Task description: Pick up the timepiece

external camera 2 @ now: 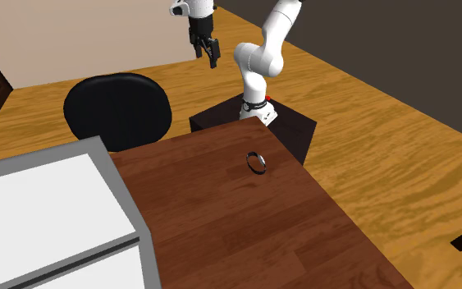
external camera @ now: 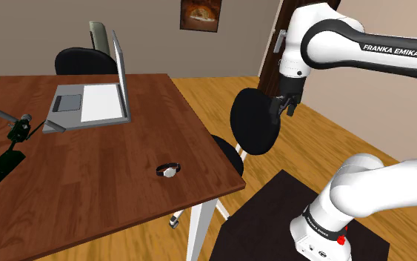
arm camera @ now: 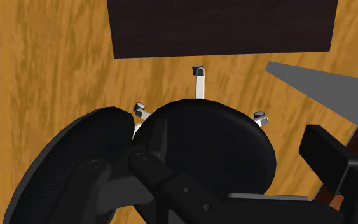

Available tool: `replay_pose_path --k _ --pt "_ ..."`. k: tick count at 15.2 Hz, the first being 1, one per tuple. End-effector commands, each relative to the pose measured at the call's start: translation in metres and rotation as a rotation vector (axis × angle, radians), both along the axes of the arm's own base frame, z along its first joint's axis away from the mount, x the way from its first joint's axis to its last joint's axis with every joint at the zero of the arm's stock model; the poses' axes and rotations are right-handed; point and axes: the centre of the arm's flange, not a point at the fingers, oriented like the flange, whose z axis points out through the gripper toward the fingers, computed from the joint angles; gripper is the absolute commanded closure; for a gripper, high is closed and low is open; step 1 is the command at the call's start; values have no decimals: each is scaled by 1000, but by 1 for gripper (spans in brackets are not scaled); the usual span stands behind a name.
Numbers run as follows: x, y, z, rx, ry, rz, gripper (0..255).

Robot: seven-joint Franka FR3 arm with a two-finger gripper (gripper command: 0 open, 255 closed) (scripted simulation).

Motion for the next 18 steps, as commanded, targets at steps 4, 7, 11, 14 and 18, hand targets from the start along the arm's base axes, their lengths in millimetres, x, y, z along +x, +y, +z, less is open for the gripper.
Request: replay_pose_path --k 4,7,11,14,18 --pt "12 31 -12 30 -2 -1 0" --pt "24 62 -23 61 -4 -1 0" --pt "40 104 -36 101 -6 -2 0" --pt "52 136 -45 131 -8 -3 0" --pt "69 179 -55 172 -10 -4 0"
